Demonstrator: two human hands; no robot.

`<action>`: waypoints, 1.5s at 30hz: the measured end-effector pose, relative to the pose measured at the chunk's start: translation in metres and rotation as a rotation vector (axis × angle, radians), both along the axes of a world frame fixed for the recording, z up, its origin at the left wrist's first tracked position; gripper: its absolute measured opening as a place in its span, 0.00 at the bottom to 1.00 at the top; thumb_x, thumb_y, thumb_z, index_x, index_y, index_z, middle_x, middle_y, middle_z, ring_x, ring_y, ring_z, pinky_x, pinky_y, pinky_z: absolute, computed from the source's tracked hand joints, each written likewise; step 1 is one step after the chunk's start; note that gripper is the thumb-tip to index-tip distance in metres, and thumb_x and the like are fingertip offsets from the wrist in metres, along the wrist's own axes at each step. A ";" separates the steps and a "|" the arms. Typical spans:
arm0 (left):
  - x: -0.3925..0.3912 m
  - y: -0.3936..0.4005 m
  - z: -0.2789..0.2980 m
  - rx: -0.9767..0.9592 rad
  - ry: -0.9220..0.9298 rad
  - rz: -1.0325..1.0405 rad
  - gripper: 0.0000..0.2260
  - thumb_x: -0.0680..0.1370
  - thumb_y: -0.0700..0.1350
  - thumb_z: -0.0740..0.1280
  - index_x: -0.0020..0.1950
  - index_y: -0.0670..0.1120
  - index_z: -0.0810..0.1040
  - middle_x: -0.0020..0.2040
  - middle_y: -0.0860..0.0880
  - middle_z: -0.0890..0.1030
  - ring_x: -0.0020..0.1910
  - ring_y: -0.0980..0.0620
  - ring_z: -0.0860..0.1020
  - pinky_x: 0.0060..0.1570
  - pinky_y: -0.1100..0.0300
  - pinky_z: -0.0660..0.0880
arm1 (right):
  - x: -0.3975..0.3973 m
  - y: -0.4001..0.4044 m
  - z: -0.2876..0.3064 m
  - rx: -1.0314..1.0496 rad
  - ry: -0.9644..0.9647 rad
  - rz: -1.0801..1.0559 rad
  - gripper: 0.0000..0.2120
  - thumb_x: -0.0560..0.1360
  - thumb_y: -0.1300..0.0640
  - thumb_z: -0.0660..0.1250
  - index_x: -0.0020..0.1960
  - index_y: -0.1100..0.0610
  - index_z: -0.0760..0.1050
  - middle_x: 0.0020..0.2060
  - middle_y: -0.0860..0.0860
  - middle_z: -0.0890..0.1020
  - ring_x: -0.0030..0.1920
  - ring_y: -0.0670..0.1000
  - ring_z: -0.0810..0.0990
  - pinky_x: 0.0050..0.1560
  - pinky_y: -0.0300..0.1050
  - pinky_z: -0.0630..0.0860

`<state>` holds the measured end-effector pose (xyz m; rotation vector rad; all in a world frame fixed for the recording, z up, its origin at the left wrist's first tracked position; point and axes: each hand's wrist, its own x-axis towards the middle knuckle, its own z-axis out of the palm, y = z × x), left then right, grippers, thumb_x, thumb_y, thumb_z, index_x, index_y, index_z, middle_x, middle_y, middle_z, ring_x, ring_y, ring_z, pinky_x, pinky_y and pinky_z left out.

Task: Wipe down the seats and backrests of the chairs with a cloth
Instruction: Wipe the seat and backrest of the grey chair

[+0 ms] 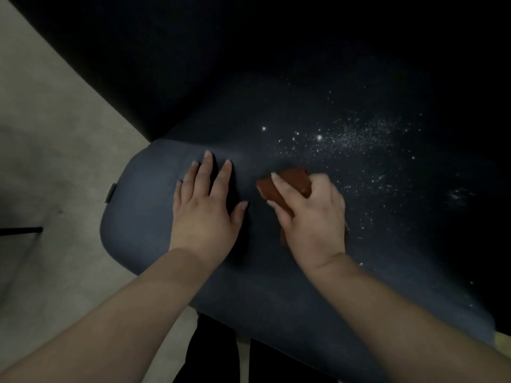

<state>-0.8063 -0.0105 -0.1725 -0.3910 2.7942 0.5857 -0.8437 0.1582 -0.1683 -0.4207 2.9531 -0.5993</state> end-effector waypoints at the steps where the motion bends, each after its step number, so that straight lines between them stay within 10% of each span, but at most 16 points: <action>1: -0.001 0.000 0.000 -0.002 0.004 0.002 0.32 0.78 0.59 0.60 0.78 0.54 0.52 0.79 0.49 0.48 0.77 0.48 0.45 0.74 0.51 0.41 | -0.009 -0.004 0.001 0.005 0.004 0.016 0.20 0.73 0.50 0.72 0.65 0.48 0.77 0.49 0.60 0.74 0.47 0.62 0.75 0.53 0.59 0.74; 45: -0.042 -0.015 0.000 0.004 -0.037 -0.066 0.31 0.78 0.60 0.56 0.78 0.58 0.47 0.79 0.51 0.42 0.77 0.51 0.41 0.74 0.54 0.40 | -0.052 -0.025 0.005 -0.110 -0.035 0.148 0.18 0.72 0.49 0.74 0.60 0.52 0.81 0.50 0.59 0.78 0.43 0.60 0.79 0.37 0.51 0.80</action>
